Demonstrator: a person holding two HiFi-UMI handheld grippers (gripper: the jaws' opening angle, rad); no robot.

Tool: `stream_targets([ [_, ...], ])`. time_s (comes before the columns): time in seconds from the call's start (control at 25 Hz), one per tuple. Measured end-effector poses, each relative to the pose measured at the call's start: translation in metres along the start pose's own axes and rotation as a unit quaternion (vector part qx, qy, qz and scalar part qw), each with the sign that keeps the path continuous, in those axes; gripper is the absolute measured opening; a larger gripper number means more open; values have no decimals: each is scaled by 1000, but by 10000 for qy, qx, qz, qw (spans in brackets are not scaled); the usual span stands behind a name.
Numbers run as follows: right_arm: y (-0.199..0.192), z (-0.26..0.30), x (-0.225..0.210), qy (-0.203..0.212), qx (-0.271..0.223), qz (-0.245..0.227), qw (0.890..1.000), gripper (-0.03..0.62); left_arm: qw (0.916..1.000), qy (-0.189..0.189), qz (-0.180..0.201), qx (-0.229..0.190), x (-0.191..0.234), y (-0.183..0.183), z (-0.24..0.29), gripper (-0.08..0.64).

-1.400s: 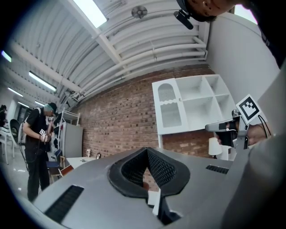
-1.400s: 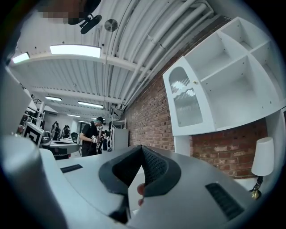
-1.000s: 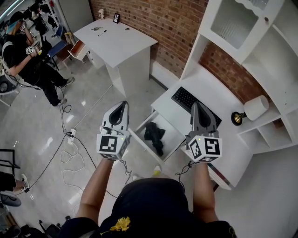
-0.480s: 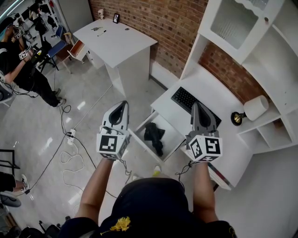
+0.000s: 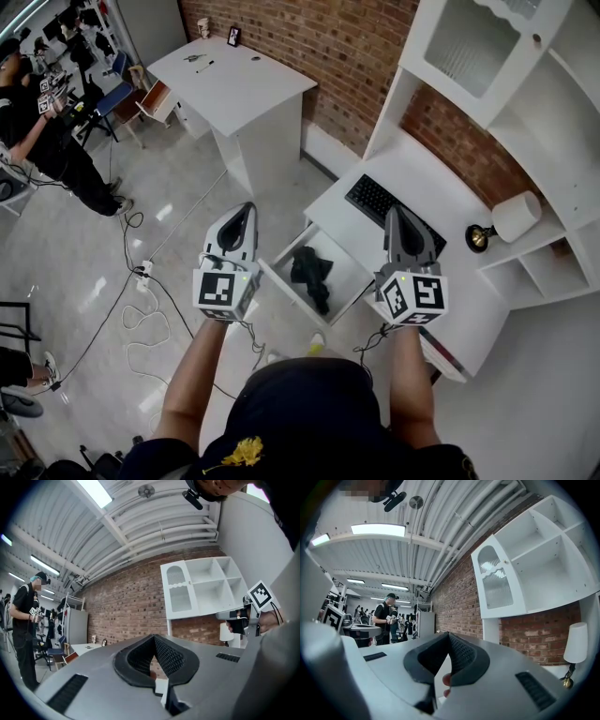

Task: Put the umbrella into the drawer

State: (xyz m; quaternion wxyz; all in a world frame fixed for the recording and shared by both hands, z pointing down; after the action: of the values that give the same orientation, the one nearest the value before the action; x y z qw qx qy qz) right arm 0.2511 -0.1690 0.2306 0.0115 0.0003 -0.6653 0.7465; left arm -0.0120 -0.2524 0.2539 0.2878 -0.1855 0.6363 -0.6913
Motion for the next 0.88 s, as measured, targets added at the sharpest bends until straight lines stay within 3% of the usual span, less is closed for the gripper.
stream_targets([
  [0.24, -5, 0, 4, 39, 92, -121, 9999, 2, 9998, -169, -86, -23, -8, 6, -1, 14],
  [0.44, -7, -5, 10, 145, 118, 52, 9998, 2, 9998, -195, -56, -88, -11, 5, -8, 15],
  [0.56, -5, -4, 14, 287, 117, -108, 9995, 2, 9992, -287, -154, -231, -19, 14, -12, 14],
  [0.72, 0, -11, 13, 183, 32, -427, 9989, 2, 9980, -521, -294, -216, -37, 14, -13, 14],
  [0.88, 0, -22, 9, -27, -53, -622, 9980, 2, 9966, -806, -9, -175, -58, 6, -15, 15],
])
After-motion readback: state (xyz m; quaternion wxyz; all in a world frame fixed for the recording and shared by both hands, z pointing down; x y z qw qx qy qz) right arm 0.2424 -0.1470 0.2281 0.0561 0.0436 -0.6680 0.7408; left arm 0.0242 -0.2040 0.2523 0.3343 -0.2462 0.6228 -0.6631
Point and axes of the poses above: the fingertips, and each gripper's own axes: z forward along the fingers, x to its left, y out of its top, the point moved 3 cm from there along -z, backward along the fingers, and after that the axes turned 11 degrees about x, right-handed, at the moved point
